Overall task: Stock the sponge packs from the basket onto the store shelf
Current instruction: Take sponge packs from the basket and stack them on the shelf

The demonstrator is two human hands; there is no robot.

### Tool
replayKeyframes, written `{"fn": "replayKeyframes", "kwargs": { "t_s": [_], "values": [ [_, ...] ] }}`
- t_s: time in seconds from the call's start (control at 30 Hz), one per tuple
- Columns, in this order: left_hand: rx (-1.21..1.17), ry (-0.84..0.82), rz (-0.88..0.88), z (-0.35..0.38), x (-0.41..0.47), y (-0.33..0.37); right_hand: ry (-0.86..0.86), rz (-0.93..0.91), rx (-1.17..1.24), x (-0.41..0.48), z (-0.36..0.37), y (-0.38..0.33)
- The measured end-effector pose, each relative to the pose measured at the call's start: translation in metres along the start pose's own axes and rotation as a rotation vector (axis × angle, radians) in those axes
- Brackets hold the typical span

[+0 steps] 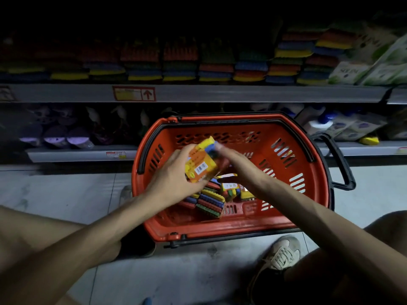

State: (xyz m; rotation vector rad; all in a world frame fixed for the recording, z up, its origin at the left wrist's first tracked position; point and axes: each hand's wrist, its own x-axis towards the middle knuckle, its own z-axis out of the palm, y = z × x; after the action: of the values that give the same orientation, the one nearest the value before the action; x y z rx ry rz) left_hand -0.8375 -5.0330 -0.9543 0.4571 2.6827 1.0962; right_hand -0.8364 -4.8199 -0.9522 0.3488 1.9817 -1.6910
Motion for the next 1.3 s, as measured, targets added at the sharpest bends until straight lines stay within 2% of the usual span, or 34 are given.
{"fn": "replayKeyframes", "kwargs": {
  "t_s": [0.1,0.2,0.43,0.53,0.63,0.77,0.9,1.0,1.13,1.3],
  "values": [
    [-0.353,-0.004,-0.289,-0.008,0.007,-0.009,0.079,0.103,0.124,0.015,-0.002,0.001],
    [-0.509,0.001,-0.478,-0.016,0.009,-0.021,0.093,0.17,-0.208,0.028,-0.005,0.015],
    [-0.628,0.014,-0.604,-0.026,0.006,-0.032,-0.283,-0.006,-1.297,0.05,0.019,0.081],
    [-0.656,0.025,-0.609,-0.026,0.006,-0.034,-0.316,-0.011,-1.466,0.053,0.027,0.091],
    [-0.638,0.019,-0.605,-0.025,0.006,-0.034,-0.298,-0.025,-1.498,0.057,0.027,0.093],
    [-0.637,0.03,-0.611,-0.025,0.009,-0.033,-0.28,0.056,-1.387,0.061,0.027,0.095],
    [-0.69,0.039,-0.618,-0.028,0.011,-0.031,-0.207,0.112,-1.11,0.06,0.015,0.073],
    [-0.743,0.05,-0.614,-0.032,0.014,-0.028,-0.069,0.137,-0.745,0.051,-0.006,0.049],
    [-0.821,0.054,-0.591,-0.04,0.021,-0.019,0.023,0.108,-0.222,0.026,-0.033,0.021],
    [-0.888,0.097,-0.536,-0.058,0.028,0.003,0.115,-0.02,0.073,-0.008,-0.05,-0.015]
  ]
}}
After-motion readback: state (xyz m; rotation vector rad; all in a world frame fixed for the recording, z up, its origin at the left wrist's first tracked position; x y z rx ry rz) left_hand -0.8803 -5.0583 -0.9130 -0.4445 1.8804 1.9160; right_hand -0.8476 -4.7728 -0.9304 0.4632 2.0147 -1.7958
